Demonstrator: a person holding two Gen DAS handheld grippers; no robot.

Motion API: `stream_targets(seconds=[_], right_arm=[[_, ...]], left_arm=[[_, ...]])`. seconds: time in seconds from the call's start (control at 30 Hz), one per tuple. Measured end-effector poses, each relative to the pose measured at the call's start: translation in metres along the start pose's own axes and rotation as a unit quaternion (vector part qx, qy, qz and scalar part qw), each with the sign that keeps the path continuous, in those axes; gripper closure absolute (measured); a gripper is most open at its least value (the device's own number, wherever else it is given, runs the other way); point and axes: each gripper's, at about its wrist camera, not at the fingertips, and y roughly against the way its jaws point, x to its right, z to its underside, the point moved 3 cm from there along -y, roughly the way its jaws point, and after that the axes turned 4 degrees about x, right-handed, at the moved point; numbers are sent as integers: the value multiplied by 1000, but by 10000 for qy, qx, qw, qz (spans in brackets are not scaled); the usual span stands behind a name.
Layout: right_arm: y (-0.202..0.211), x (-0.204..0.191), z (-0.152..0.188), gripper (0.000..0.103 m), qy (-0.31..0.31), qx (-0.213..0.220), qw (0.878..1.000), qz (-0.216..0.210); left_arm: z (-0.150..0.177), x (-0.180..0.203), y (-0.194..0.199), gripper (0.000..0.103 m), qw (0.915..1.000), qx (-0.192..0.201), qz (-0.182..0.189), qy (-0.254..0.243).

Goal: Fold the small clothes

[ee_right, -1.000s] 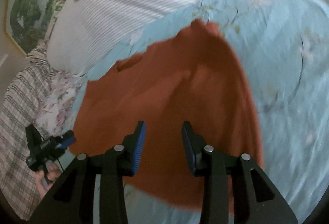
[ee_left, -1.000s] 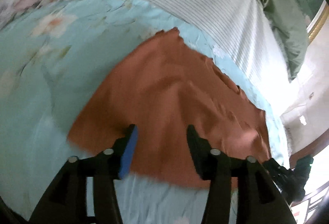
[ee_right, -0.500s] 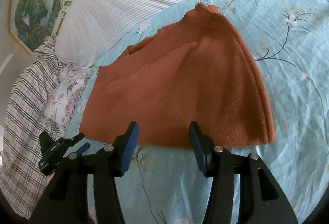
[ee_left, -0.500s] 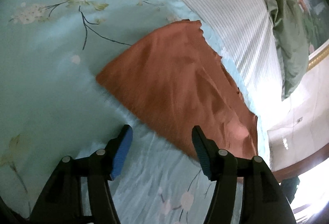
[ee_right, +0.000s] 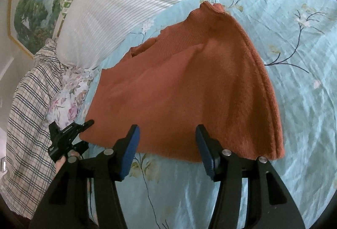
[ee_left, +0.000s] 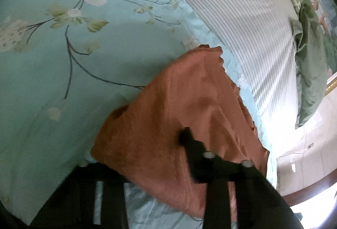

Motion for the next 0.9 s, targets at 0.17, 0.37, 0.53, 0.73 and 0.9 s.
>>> stream_targets(seconds=[0.17, 0.37, 0.53, 0.73, 0.9], right_arm=[[-1, -4, -8, 47, 28, 39, 9999, -134], [2, -1, -25, 47, -35, 101, 9991, -419], [-3, 5, -46, 47, -243, -12, 9973, -699], [-45, -20, -62, 42, -226, -648, 9927, -995], [-98, -54, -69, 35, -145, -1162, 9846, -1297]], left_arm=[[0, 33, 11, 93, 9975, 245, -27, -661], [28, 116, 23, 94, 9796, 317, 276, -1965], [92, 180, 10, 94, 9421, 241, 127, -3343], [165, 204, -18, 94, 8819, 380, -539, -4667], [169, 204, -7, 94, 8732, 545, -521, -4815]])
